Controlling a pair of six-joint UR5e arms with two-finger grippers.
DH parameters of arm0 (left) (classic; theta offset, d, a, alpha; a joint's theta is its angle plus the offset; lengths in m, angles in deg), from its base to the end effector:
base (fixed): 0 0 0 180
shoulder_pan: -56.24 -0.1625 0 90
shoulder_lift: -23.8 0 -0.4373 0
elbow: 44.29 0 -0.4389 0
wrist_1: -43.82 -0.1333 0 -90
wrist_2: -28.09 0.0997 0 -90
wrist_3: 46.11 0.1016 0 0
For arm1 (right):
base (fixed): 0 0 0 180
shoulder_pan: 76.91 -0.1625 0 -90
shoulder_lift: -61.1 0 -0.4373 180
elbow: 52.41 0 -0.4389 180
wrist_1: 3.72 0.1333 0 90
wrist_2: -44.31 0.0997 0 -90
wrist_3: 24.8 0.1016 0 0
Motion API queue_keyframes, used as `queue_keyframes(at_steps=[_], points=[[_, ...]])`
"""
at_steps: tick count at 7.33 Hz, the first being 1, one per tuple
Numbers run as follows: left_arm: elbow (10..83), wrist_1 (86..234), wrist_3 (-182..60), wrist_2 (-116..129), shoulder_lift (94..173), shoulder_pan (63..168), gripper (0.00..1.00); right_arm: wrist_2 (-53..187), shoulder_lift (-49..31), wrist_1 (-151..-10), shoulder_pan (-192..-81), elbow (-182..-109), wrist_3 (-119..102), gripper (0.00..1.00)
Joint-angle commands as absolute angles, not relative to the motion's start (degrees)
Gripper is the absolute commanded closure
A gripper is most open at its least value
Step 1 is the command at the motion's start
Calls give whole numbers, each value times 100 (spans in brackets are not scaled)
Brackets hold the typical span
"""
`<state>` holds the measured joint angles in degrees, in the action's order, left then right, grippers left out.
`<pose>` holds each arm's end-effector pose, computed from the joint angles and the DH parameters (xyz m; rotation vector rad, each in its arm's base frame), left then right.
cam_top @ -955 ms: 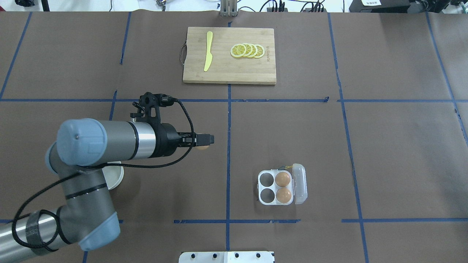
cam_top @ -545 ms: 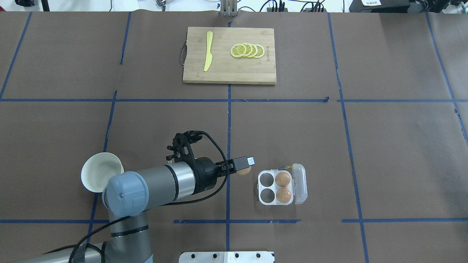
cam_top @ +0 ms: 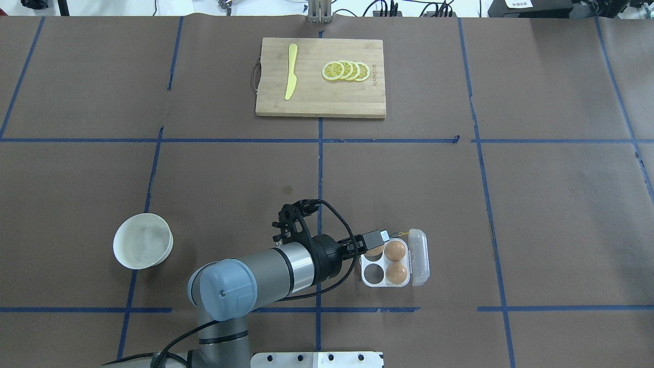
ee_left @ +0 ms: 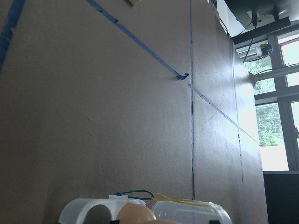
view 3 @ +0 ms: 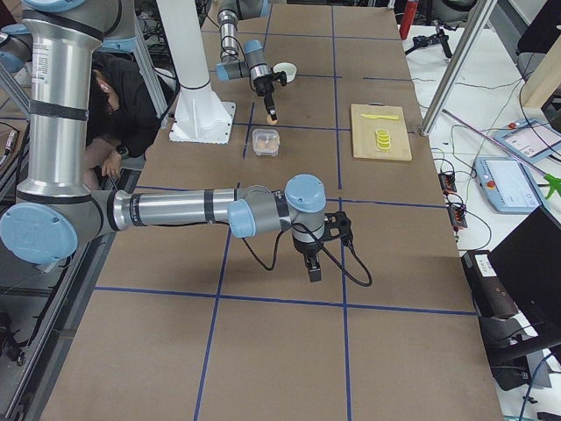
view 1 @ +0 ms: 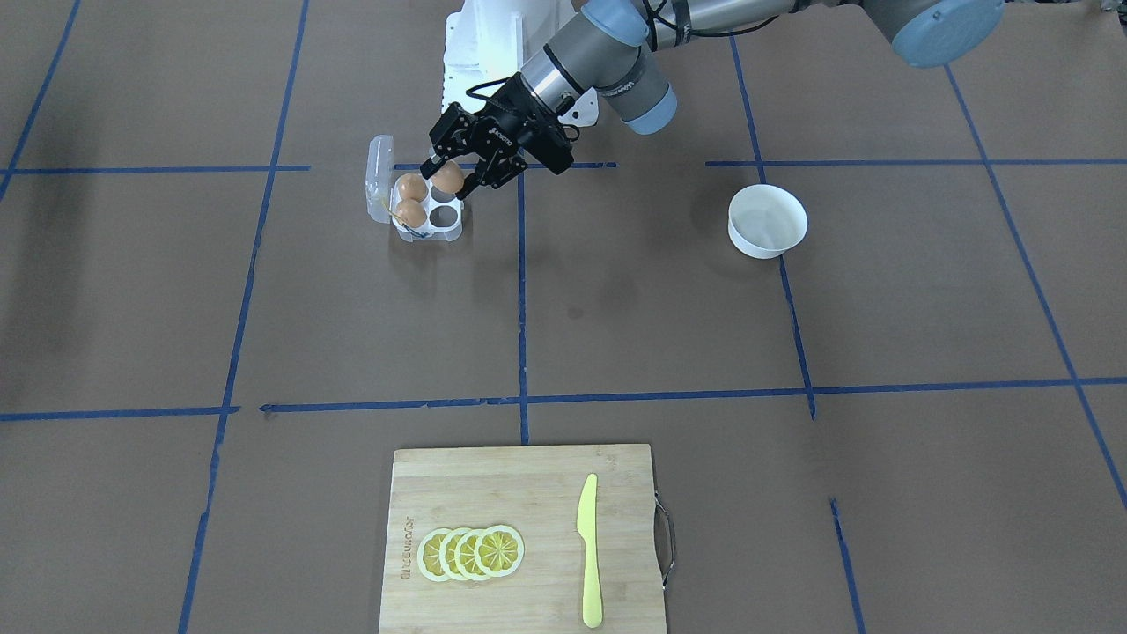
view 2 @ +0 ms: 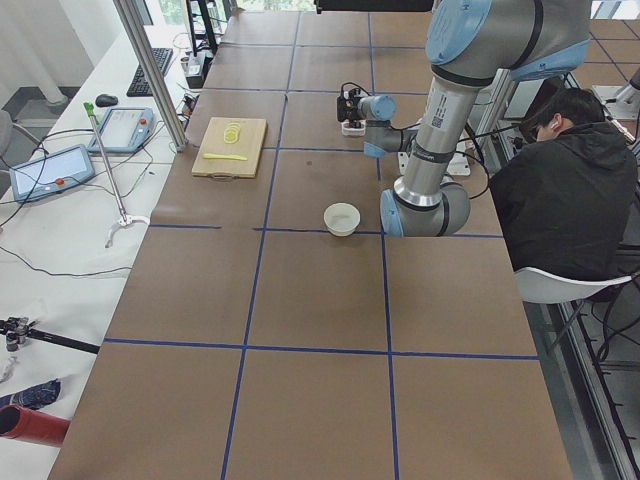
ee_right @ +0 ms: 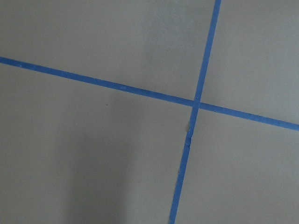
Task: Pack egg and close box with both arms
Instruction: 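Lower the egg into the empty carton cup and open the left gripper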
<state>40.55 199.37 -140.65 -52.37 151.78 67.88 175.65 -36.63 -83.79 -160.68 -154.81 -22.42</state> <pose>0.6774 -0.2928 0.1561 0.2306 1.7120 -0.3518 0.0122 -0.4986 0.6088 0.1892 -0.7343 -0.1559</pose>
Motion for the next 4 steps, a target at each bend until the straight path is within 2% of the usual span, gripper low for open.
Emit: queue_keyframes(at_steps=[1, 4], points=[[3851, 19947, -14077, -5128, 15265, 6758, 75, 17562, -3664, -8379, -16076, -15480, -2242, 0], [3675, 19938, -14085, -4978, 15362, 6732, 65, 17562, -3664, -8379, -16085, -15480, -2242, 0]])
